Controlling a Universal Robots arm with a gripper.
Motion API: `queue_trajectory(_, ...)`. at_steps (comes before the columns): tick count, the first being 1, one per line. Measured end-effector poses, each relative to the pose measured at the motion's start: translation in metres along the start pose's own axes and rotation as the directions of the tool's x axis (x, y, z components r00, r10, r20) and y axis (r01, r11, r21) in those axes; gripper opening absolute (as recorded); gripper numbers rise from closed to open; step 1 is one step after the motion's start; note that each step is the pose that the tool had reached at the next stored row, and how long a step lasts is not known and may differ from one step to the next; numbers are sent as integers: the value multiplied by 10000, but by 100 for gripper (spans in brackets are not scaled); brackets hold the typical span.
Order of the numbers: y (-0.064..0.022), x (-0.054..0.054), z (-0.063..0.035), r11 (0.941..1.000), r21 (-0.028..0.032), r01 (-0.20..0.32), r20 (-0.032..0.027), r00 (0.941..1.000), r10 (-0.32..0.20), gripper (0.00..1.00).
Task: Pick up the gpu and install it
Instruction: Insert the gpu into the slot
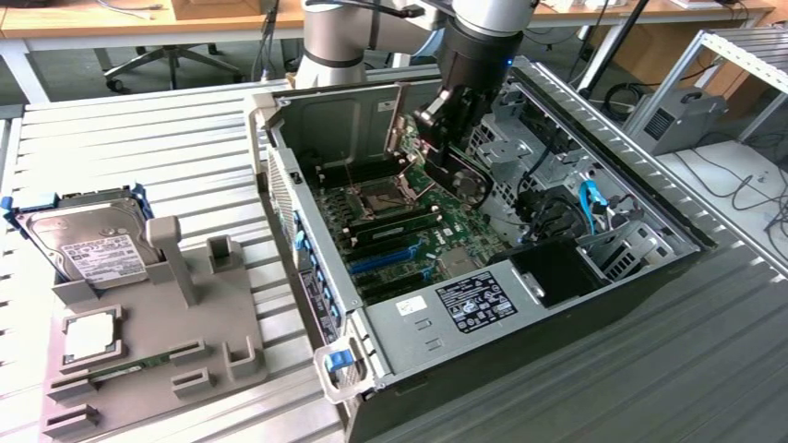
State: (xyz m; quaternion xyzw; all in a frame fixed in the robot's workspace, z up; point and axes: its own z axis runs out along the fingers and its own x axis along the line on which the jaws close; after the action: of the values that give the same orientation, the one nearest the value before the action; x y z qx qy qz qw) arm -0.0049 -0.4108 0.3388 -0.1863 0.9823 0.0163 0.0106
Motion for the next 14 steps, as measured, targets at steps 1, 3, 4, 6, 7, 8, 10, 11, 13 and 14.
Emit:
queue_trajectory(1, 0, 0, 0, 9996, -8, 284, -8, 9996, -284, 29)
queue_trajectory(3, 0, 0, 0, 9966, -23, 829, -22, 9966, -829, 29)
queue_trajectory(4, 0, 0, 0, 9938, -31, 1115, -30, 9938, -1115, 29)
queue_trajectory(6, 0, 0, 0, 9900, -41, 1408, -37, 9900, -1408, 29)
queue_trajectory(7, 0, 0, 0, 9842, -52, 1767, -46, 9842, -1768, 29)
queue_trajectory(8, 0, 0, 0, 9798, -59, 2001, -51, 9798, -2001, 29)
queue_trajectory(10, 0, 0, 0, 9620, -84, 2731, -66, 9619, -2731, 29)
queue_trajectory(11, 0, 0, 0, 9531, -94, 3025, -73, 9531, -3026, 29)
queue_trajectory(13, 0, 0, 0, 9488, -99, 3158, -75, 9488, -3159, 29)
queue_trajectory(14, 0, 0, 0, 9478, -100, 3186, -75, 9478, -3187, 29)
